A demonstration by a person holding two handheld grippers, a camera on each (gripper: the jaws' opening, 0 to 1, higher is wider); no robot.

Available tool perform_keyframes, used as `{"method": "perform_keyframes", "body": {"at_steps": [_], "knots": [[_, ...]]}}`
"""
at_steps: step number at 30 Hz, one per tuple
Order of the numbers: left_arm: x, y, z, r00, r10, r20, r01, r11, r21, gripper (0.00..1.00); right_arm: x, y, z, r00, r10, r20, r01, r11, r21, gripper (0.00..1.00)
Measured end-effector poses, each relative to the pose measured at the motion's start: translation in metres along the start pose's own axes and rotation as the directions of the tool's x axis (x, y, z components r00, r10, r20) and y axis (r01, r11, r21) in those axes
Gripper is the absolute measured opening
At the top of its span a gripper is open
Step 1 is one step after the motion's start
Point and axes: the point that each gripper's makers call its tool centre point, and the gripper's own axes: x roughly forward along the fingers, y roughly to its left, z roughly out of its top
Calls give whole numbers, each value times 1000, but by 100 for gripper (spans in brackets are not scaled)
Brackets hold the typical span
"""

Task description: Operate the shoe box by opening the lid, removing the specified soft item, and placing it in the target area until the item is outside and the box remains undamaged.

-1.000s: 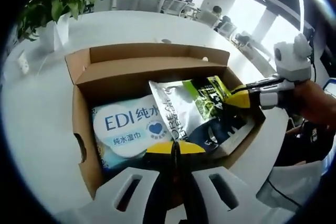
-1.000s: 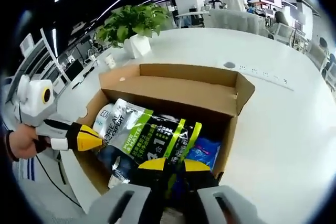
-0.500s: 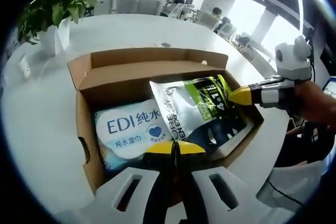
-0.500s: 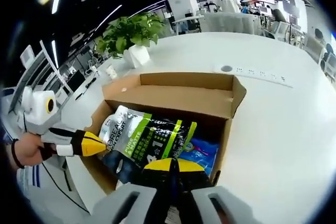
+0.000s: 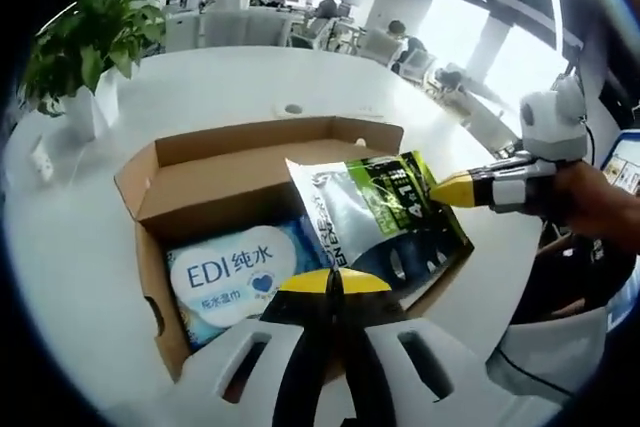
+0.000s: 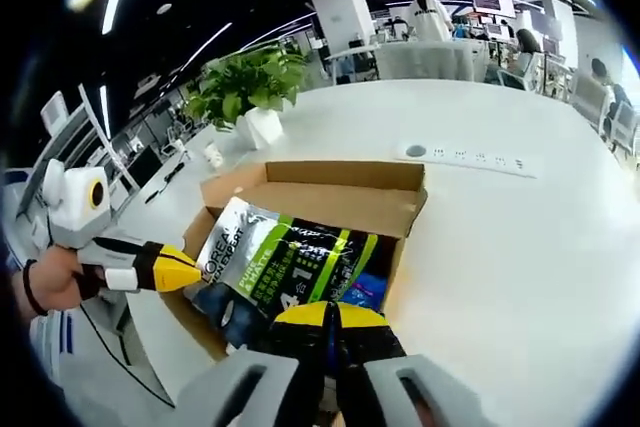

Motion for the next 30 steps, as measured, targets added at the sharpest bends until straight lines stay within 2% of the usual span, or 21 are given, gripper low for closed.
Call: {"method": "perform_keyframes", "body": {"at_steps": [18,26,30], "knots": [[28,-83,32,995,-101,-9,101,988,117,0,-66,-59,-9,994,-89,59,84,993,81,0],[51,-120,36,989,-143,-38,147,977,154,0,-86,-97,-14,989,-138,60,131,985,115,0],[63,-133,36,987,-153,-58,161,972,174,0,-93,-112,-13,986,-154,60,146,982,123,0]]}}
